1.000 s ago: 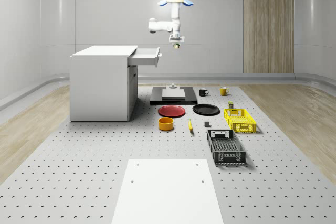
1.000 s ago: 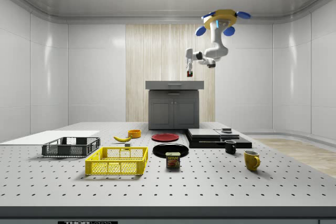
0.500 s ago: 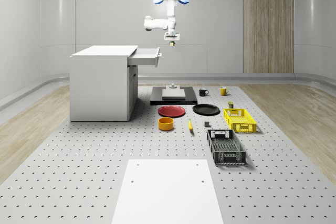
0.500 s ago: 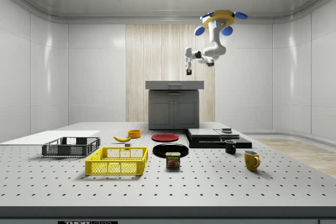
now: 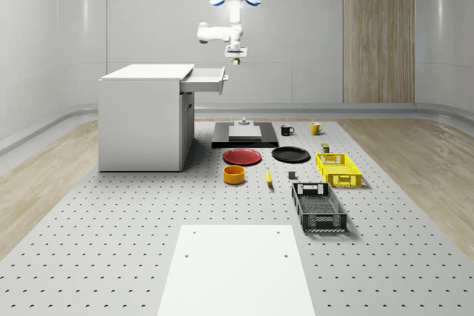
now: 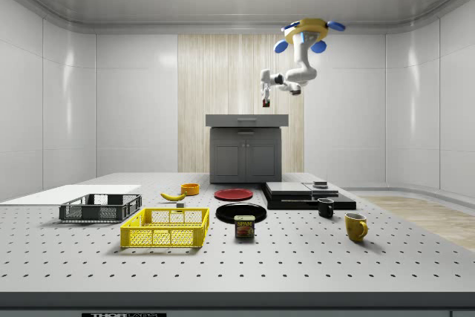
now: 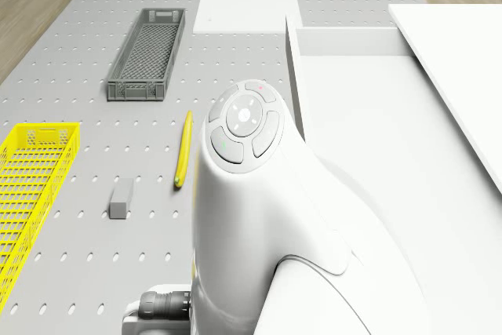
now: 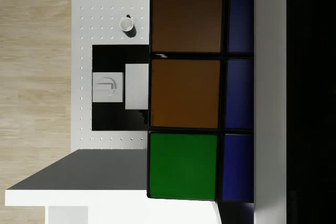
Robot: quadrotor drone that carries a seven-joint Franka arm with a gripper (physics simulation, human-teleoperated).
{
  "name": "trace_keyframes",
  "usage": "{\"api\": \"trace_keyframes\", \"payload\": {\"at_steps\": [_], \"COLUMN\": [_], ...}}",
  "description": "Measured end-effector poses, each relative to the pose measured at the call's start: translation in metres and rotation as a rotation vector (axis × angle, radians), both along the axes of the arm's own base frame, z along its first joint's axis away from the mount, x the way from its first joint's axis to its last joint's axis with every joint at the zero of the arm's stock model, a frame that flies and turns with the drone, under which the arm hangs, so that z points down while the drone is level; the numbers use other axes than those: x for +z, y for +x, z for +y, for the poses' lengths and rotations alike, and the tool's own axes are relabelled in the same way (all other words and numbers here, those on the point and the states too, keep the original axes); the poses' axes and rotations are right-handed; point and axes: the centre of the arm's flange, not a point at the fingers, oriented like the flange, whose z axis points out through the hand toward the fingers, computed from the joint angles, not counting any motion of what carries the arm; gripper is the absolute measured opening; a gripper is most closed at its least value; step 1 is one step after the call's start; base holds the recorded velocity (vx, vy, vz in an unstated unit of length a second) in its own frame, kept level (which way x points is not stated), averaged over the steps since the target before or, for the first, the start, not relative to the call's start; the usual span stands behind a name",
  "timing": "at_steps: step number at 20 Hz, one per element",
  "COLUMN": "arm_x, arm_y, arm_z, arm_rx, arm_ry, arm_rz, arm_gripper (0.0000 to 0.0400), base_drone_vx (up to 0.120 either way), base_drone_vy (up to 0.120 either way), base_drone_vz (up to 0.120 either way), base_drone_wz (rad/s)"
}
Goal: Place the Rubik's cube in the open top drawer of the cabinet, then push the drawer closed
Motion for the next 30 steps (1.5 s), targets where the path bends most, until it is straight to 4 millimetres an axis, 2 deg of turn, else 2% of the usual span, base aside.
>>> {"api": "trace_keyframes", "payload": {"at_steps": [20, 26, 30], "arm_x": [0.0, 0.0, 0.0], "arm_y": [0.0, 0.0, 0.0], "arm_z": [0.0, 0.0, 0.0], "arm_rx": [0.0, 0.0, 0.0], "arm_ry": [0.0, 0.0, 0.0], "arm_rz": [0.0, 0.0, 0.0], "arm_gripper": [0.032, 0.032, 0.032], "base_drone_vx": [0.0, 0.1, 0.01], "base_drone_vy": [-0.12, -0.12, -0.12], "base_drone_vz": [0.0, 0.0, 0.0], "base_drone_wz": [0.0, 0.0, 0.0]}}
